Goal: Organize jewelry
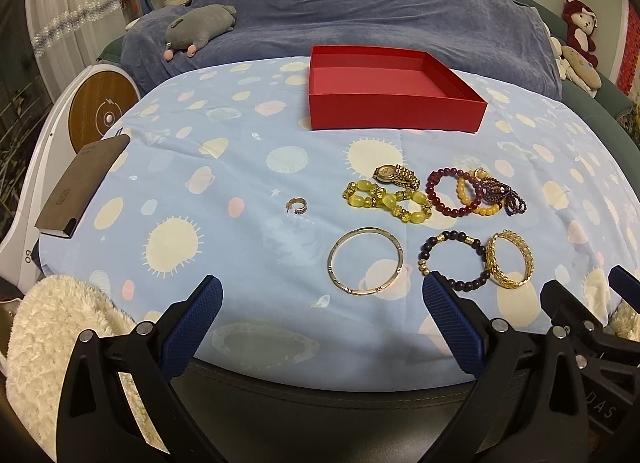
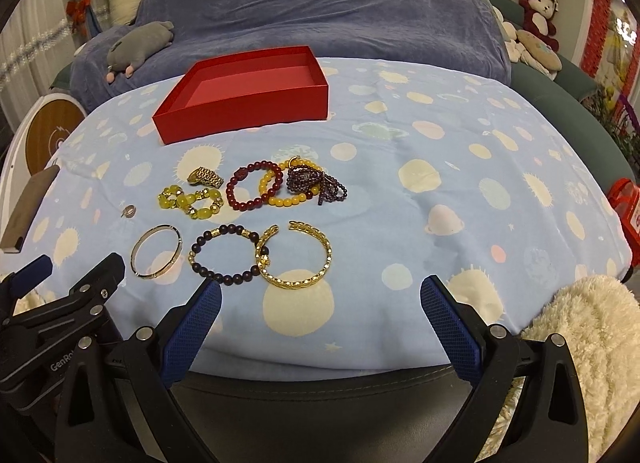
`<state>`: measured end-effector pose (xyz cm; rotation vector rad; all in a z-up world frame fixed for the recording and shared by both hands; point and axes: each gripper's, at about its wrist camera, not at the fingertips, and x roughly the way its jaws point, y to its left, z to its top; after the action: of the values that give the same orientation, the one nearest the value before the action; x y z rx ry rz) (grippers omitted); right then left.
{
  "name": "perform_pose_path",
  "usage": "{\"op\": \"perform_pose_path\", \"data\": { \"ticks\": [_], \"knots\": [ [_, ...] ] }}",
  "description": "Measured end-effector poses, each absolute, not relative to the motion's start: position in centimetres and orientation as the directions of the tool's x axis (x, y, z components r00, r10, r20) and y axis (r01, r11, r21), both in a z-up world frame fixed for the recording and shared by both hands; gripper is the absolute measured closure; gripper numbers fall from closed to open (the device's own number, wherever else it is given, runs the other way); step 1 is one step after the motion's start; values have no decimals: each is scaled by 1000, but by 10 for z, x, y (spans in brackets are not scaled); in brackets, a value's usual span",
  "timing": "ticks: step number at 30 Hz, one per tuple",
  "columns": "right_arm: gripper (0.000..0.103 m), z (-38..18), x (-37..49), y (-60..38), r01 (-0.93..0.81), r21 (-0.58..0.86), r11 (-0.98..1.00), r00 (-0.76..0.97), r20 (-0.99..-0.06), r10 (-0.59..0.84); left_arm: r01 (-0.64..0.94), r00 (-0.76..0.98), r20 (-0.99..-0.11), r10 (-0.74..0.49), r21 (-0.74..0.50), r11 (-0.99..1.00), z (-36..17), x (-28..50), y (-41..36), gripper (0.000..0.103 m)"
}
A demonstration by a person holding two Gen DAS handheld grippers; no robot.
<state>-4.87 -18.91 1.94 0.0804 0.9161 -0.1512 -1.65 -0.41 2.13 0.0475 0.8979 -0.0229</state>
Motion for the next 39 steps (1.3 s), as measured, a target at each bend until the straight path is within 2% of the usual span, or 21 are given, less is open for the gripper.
{"op": "perform_pose_path", "data": {
  "ticks": [39],
  "knots": [
    [7,18,-51,-187,159,-2,987,599,-795,-98,36,593,-805,-2,24,999,18,-19,-3,7]
  ]
}}
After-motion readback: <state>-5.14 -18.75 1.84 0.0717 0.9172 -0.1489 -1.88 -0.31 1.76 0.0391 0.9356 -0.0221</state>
